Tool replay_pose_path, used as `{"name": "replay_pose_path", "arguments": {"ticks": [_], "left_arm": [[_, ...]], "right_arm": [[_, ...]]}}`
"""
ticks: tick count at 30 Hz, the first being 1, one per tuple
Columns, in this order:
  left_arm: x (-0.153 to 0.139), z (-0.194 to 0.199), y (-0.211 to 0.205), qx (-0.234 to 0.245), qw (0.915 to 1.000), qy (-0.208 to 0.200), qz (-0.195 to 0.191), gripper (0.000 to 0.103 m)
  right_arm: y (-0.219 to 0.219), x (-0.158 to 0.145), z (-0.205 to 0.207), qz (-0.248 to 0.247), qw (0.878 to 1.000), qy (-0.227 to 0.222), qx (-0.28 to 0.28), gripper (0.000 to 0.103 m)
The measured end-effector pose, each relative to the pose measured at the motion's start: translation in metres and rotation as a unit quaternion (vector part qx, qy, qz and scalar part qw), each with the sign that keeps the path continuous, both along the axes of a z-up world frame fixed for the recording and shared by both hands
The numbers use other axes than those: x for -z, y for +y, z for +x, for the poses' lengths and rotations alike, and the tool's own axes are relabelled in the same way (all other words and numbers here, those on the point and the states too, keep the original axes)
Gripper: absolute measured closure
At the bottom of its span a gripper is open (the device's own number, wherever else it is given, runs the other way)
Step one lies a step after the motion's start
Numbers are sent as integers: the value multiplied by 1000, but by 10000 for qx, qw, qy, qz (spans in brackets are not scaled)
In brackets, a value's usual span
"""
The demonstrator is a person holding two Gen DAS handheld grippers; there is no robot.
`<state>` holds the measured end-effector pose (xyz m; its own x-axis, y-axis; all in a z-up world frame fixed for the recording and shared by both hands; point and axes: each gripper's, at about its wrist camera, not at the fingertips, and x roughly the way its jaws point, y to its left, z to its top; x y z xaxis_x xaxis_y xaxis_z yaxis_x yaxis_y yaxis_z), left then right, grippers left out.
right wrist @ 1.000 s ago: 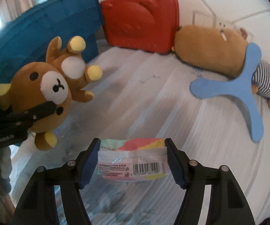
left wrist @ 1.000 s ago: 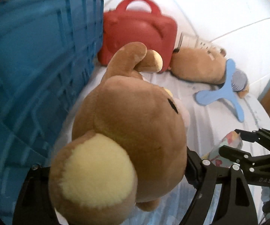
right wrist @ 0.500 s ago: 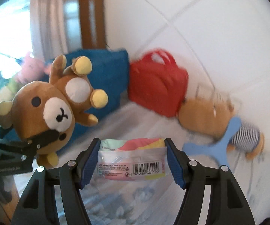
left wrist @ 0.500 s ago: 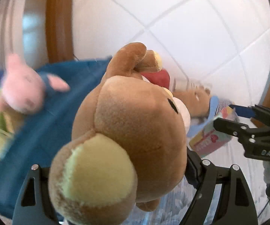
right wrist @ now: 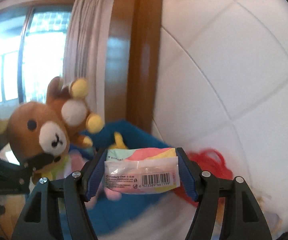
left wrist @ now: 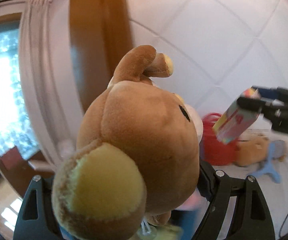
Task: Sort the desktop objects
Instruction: 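Carry the bear plush with the left tool while the right tool carries the Kotex packet to the crate, then open both tools over the crate to drop the bear and Kotex packet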
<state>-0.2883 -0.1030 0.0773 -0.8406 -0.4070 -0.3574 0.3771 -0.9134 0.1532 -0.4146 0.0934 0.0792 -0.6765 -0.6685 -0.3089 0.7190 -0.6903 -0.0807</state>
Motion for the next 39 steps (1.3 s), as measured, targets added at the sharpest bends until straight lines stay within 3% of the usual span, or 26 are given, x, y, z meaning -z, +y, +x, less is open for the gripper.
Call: {"name": "replay_pose_path", "arguments": {"ticks": [5,12,14,16,18,22,26,30,34,39], "left_arm": [[28,-34,-53,-104,9989,-444,99,19],[70,-78,-108,-192,9941,-1012,330,11],[70,-74,-102,-126,9949,-940,358,10],[67,-66,-92,-20,9959,-822,370,0],[64,-59,-82,85,9968,-704,382,0],[58,-44,-62,295,9976,-467,406,0],[51,-29,-41,505,9975,-230,430,0],[45,-14,-21,715,9964,7,453,0],[47,-13,44,1251,9907,122,518,0],[63,-20,134,1787,9818,120,637,0]], "right_arm": [[-84,2,-31,-320,9993,-199,-62,35],[-170,71,-62,433,9935,-1050,-84,33],[-182,89,-67,642,9900,-1253,-50,27],[-191,103,-71,794,9869,-1402,-7,9],[-185,101,-70,751,9881,-1343,64,0],[-157,79,-49,539,9934,-978,245,0],[-86,58,0,-157,9968,-384,677,0],[-16,61,38,-596,9823,195,1763,0],[44,94,42,-384,9738,-525,2178,0],[149,113,71,-623,9589,-279,2753,0]]}}
